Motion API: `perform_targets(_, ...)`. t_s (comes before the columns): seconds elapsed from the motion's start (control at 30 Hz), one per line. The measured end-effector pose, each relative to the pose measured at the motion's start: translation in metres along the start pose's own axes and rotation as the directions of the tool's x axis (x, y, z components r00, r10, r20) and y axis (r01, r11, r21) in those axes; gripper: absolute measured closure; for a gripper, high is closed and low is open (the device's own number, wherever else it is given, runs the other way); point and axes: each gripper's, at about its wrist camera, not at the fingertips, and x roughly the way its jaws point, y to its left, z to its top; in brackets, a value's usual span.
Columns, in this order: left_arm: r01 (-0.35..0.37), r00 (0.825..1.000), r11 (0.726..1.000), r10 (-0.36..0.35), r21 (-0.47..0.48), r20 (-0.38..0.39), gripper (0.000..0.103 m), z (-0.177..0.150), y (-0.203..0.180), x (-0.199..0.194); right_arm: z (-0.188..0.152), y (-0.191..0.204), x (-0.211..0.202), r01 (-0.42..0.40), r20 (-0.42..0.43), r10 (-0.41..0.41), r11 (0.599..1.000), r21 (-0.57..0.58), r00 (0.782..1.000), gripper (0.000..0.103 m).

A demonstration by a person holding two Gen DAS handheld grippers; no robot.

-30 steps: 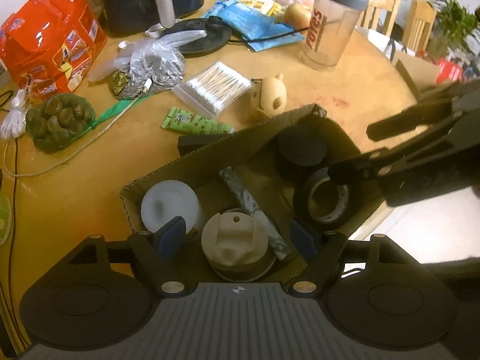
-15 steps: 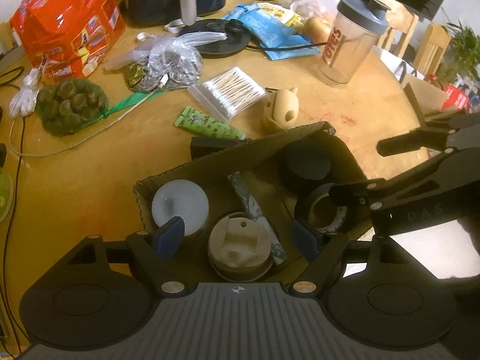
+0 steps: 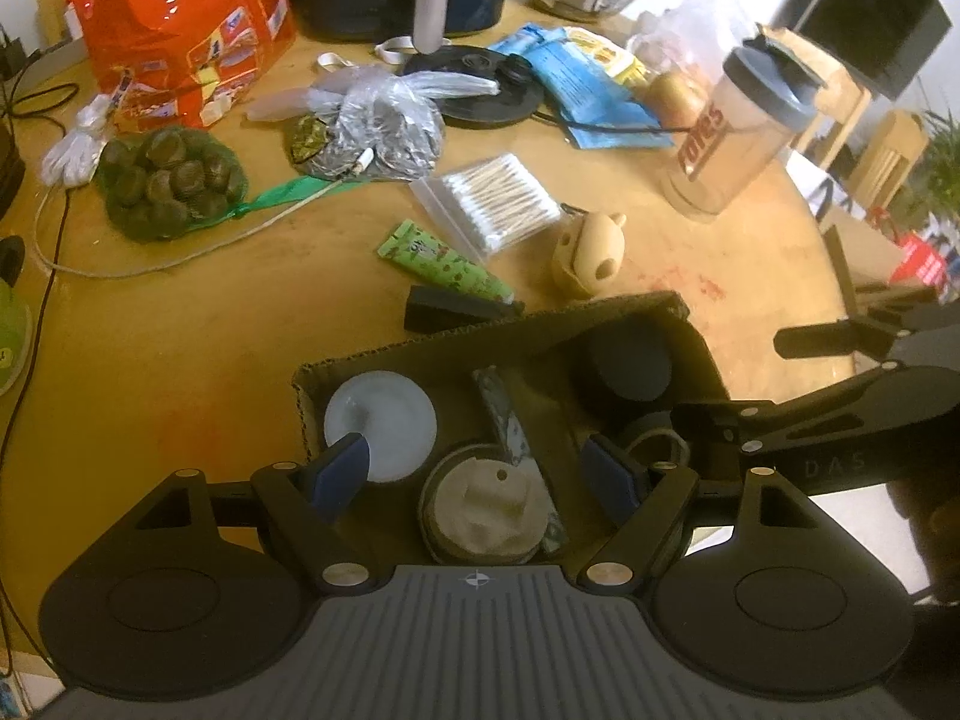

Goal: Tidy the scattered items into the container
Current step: 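Lower the pill bottle into the box and open the left gripper, then move the right gripper to the yellow pig toy and close on it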

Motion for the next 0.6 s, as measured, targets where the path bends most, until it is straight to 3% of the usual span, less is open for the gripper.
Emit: perform_targets(0.6,-0.023,0.999,0.993,0.028,-0.113,0.042,0.025,-0.002,0.017,-0.016,0.031,-0.010,0.001,-0.003,0.060,0.000,0.999,0.052,0.998,0.005)
